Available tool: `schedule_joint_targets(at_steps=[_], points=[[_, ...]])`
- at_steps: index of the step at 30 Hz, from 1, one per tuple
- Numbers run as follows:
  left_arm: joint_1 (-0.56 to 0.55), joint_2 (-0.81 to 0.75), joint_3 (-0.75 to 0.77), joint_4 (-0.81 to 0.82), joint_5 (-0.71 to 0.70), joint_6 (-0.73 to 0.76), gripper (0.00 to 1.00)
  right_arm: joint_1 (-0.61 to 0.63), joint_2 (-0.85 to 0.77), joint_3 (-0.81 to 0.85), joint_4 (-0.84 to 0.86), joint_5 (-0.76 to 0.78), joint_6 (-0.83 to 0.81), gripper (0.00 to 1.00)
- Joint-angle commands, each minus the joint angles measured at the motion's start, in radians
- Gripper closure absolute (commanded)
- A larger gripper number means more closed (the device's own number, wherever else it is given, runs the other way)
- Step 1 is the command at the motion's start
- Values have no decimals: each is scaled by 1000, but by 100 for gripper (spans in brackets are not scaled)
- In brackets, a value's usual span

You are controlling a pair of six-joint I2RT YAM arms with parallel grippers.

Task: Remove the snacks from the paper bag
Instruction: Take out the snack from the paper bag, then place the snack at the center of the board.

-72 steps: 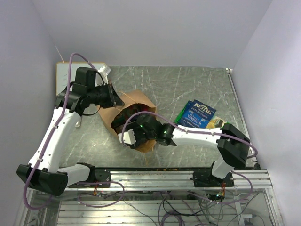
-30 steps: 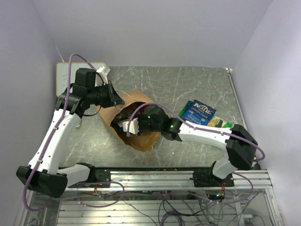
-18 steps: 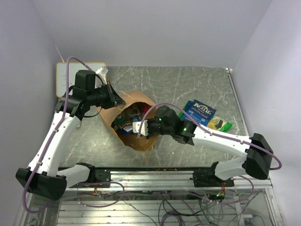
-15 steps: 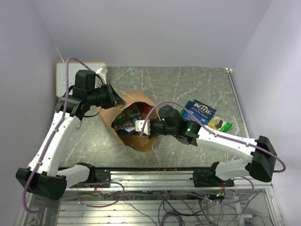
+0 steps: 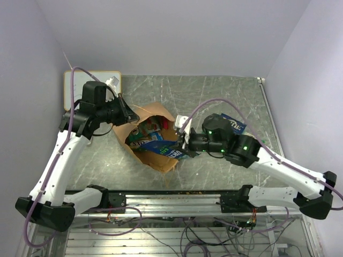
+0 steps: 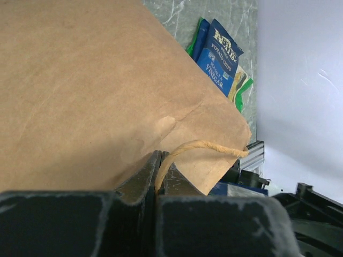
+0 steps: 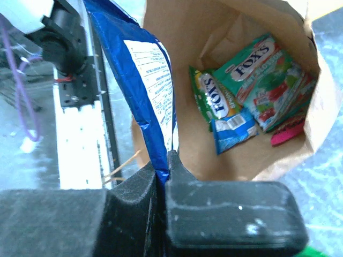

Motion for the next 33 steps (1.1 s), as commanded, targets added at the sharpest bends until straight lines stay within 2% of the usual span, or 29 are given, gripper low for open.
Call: schedule_joint_targets(at_steps=[1, 3, 5, 8, 13, 18, 20, 22, 27, 33], points=[[-5, -31, -7, -20, -45, -19, 93, -1, -69, 81, -172, -1, 214, 100], [-6, -28, -1, -20, -49, -23, 93, 0, -95, 118, -218, 14, 247, 100], [-5, -24, 7, -17, -52, -29, 93, -1, -117, 162, -260, 92, 283, 100], [-6, -15, 19, -16, -59, -35, 93, -1, -141, 219, -293, 282, 323, 100], [-4, -21, 7, -6, -55, -54, 93, -1, -164, 253, -246, 617, 344, 100], [-6, -24, 2, -5, -55, -51, 93, -2, -89, 247, -224, 894, 337, 100], [-6, -16, 12, -10, -53, -45, 93, -12, -38, 243, -211, 956, 325, 100], [-5, -8, 17, -9, -49, -38, 93, -55, 15, 245, -185, 942, 314, 100], [-5, 15, 15, -3, -18, -12, 93, -291, 142, 253, -117, 694, 383, 100], [-6, 28, -24, 52, 41, -6, 93, -545, 222, 174, 28, 357, 658, 100]])
